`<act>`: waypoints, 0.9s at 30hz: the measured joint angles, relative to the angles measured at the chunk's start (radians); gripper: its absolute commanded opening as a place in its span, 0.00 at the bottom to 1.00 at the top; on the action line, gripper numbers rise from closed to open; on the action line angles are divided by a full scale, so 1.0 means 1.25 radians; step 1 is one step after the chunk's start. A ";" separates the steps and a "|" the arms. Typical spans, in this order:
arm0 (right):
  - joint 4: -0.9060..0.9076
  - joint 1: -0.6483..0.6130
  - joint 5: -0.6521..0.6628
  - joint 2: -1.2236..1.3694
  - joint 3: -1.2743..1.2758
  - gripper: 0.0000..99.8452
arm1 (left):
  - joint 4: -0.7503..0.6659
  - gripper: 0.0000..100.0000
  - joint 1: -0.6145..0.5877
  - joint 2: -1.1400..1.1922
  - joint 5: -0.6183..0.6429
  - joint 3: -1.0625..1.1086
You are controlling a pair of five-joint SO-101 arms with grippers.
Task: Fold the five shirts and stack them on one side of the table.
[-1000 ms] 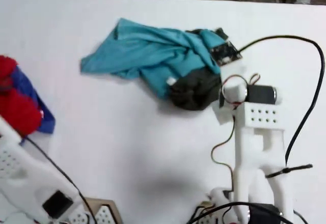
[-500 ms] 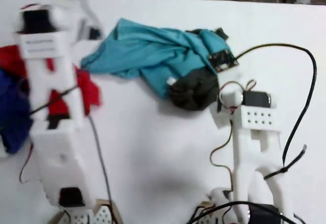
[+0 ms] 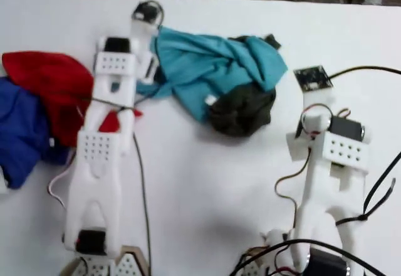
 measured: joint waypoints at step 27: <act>0.000 0.002 0.006 0.000 0.000 0.44 | 0.167 0.03 -0.485 -0.117 -0.007 -0.026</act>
